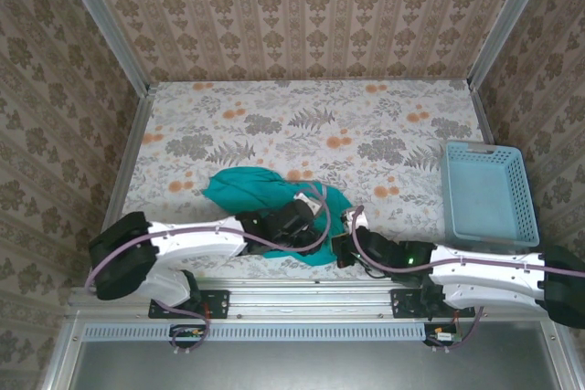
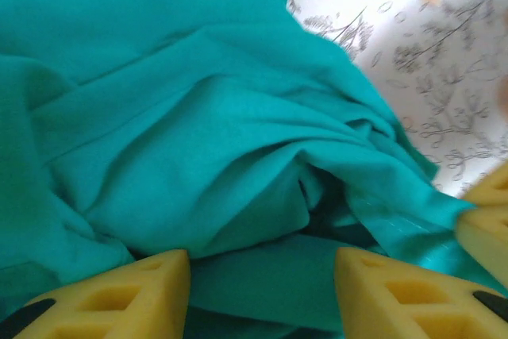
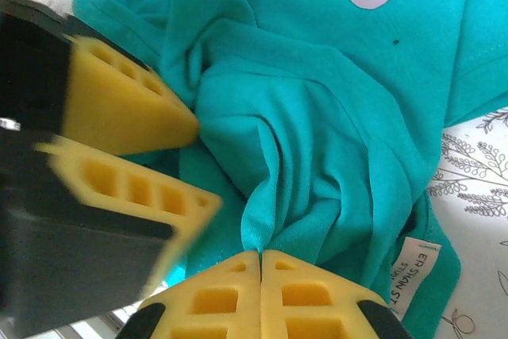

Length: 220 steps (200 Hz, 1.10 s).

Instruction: Fold the inside-out t-shirt

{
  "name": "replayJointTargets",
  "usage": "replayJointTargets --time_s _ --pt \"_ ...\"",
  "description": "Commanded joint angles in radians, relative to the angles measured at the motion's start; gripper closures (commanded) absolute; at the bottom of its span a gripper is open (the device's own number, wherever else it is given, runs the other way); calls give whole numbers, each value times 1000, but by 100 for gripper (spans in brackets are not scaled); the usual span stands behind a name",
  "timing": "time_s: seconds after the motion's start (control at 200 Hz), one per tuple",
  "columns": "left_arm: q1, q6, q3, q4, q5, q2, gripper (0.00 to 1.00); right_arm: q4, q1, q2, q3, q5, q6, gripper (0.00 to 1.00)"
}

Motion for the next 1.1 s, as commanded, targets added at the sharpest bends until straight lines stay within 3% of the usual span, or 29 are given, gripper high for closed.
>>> replayJointTargets --time_s 0.0,0.15,0.655,0.765,1.095 --pt "-4 -27 63 -27 -9 65 47 44 4 -25 -29 -16 24 98" --pt "-1 -54 75 -40 -43 122 46 47 6 -39 -48 -2 41 98" --pt "21 -32 -13 91 -86 -16 100 46 1 18 -105 54 100 95" --pt "11 -8 -16 103 -79 -57 100 1 -6 33 -74 71 91 92" --pt "-13 27 -15 135 -21 -143 100 -37 -42 -52 -11 30 -20 61"
